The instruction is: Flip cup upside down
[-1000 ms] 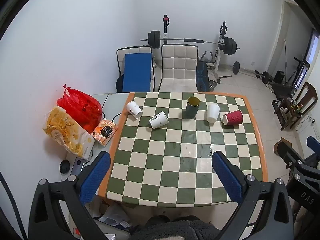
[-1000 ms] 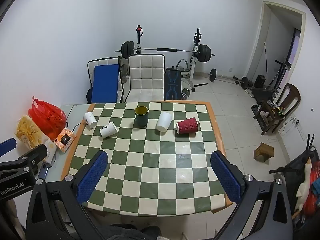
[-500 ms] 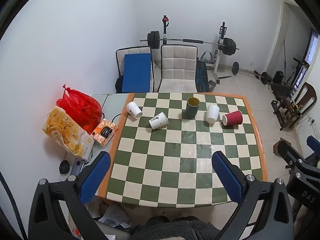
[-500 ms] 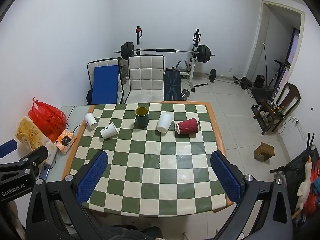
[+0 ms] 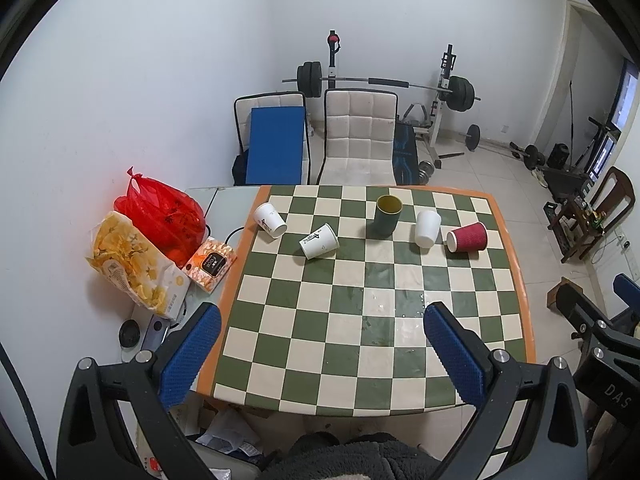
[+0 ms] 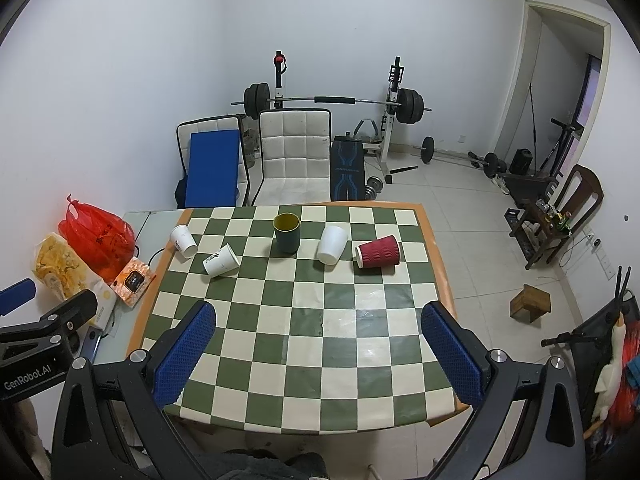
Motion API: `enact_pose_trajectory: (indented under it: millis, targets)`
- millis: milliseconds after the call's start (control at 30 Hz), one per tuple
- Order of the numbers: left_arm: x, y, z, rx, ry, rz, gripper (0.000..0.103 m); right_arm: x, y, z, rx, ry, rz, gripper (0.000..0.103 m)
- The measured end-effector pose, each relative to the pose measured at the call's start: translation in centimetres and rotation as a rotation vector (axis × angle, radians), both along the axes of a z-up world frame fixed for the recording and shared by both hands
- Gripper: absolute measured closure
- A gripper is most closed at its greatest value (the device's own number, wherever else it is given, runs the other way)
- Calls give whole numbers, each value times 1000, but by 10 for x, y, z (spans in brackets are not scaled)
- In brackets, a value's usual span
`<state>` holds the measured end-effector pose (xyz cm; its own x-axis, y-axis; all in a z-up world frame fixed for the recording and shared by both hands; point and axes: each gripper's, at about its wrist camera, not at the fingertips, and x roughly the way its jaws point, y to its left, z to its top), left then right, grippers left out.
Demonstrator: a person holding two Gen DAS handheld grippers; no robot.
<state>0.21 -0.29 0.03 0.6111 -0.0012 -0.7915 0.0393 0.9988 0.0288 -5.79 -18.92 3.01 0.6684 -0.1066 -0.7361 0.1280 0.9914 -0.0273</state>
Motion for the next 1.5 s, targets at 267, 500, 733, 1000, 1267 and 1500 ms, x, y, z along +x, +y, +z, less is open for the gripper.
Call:
enact_pose_trajectory:
  millis: [267,500,733,1000,1267,1500]
  targets:
    - [0,0,3,-5,3,-1,0,1,0,-5,4,1,1,0]
    - [0,1,3,-2,1,-2,0,4,1,-7,6,0,0,0]
    - [-1,3,0,-4,-1,-1,0,4,6,-2,10,1,4,0]
    - [0,4,-1,-5,4,-2,0,6,8,0,10,1,3,0]
    - [2,-2,0,-7,-1,2,0,6,6,0,14,-1,3,0]
    - [1,-1,1,-9,2,3,0,5,5,0,17,0,3,0]
